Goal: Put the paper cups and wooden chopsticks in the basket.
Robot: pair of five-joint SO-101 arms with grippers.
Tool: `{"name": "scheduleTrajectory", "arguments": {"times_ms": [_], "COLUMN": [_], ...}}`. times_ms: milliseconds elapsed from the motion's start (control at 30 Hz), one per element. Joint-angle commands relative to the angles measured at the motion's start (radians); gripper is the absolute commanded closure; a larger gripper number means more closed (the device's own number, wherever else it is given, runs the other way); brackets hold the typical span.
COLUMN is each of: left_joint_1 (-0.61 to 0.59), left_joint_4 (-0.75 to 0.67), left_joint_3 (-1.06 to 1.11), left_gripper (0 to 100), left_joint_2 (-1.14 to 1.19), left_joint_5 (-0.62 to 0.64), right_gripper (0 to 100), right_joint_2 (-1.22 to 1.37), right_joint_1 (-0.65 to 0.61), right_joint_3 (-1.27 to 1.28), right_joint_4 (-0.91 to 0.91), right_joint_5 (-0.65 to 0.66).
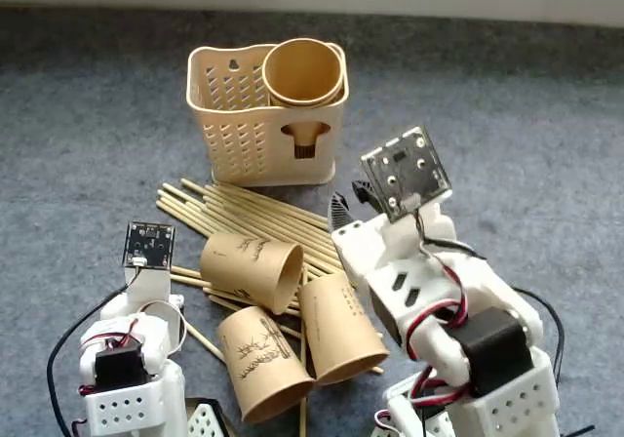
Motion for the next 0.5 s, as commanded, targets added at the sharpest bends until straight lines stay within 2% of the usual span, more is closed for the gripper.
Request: {"name": "scheduleTrajectory", "arguments": {"times_ms": [0, 267, 467], "left_joint_1": [-0.007, -0.007, -0.007], "left_joint_4": [0.005, 0.005, 0.005], "left_joint_3": [0.019, 0.019, 0.019], "left_gripper": [95, 95, 95], "left_joint_2": [-0.004, -0.004, -0.004], "left_joint_5": [-0.002, -0.002, -0.002], "right_gripper": [90.4, 90.3, 90.1], "right_joint_2": [-0.091, -0.139, -0.140], "right_joint_1": [-0.005, -0.005, -0.010], "right_joint_3": [0.067, 0.254, 0.252], "right_joint_4": [0.008, 0.010, 0.189], "right_joint_5": [0.066, 0.163, 0.229]}}
